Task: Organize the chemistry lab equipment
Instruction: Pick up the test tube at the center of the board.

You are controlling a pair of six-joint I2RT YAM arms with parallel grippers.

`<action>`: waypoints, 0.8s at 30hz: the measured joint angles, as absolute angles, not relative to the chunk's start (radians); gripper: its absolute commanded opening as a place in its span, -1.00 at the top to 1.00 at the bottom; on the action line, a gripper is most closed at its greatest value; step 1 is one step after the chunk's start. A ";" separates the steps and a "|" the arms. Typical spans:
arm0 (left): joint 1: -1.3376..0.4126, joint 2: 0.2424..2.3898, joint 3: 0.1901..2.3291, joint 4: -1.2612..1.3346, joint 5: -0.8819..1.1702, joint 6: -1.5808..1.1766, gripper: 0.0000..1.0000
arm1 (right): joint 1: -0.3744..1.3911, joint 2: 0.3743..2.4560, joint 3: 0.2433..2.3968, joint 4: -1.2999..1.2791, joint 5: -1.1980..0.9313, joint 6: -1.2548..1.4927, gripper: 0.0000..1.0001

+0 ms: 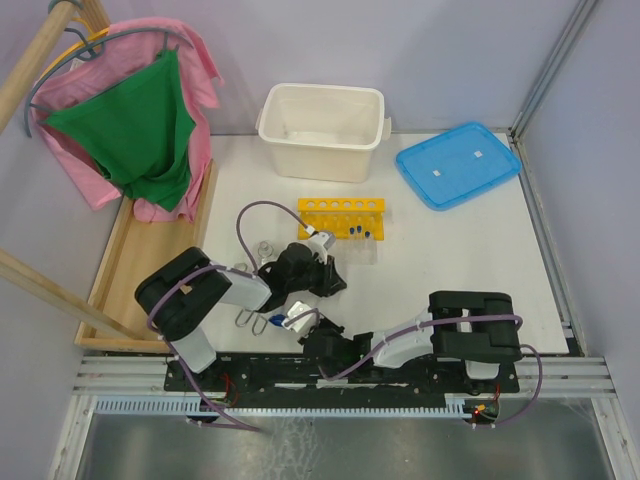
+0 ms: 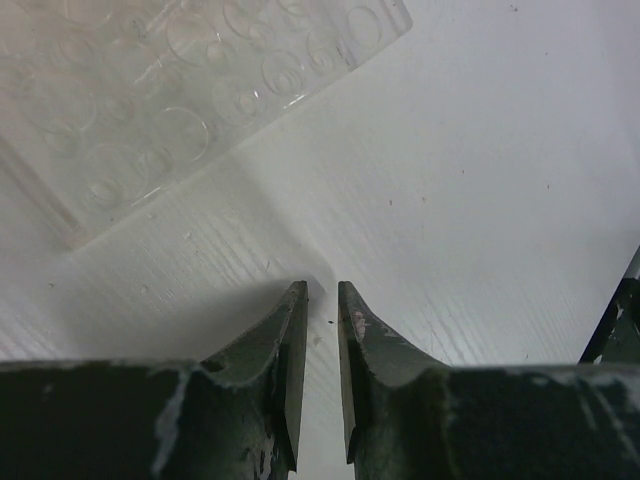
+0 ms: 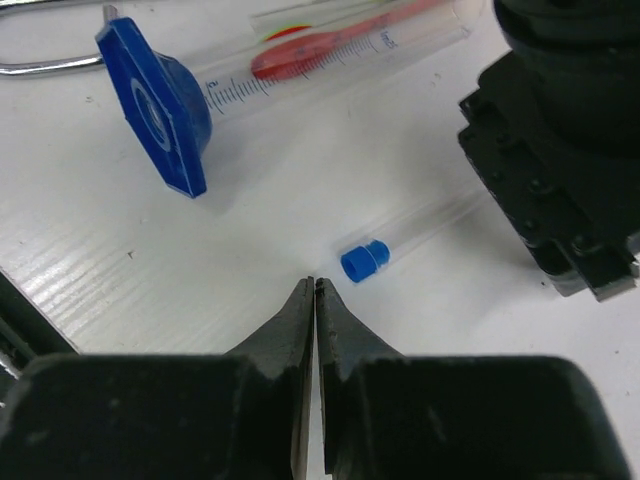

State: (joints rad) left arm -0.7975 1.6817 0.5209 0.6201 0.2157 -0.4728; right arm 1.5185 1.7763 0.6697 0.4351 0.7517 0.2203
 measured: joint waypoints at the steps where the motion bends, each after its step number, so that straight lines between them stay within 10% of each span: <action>1: -0.796 1.687 0.527 0.620 0.215 -0.473 0.47 | 1.518 1.784 0.678 0.436 0.751 0.215 0.80; 24: -0.773 1.737 0.592 0.597 0.209 -0.455 0.51 | 1.523 1.884 0.819 0.246 0.982 0.271 0.82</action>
State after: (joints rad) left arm -0.7734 1.7370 0.5922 0.5968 0.2089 -0.4549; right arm 1.5230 1.8843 0.8188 0.2462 0.9821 0.2714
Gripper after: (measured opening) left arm 0.252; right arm 0.092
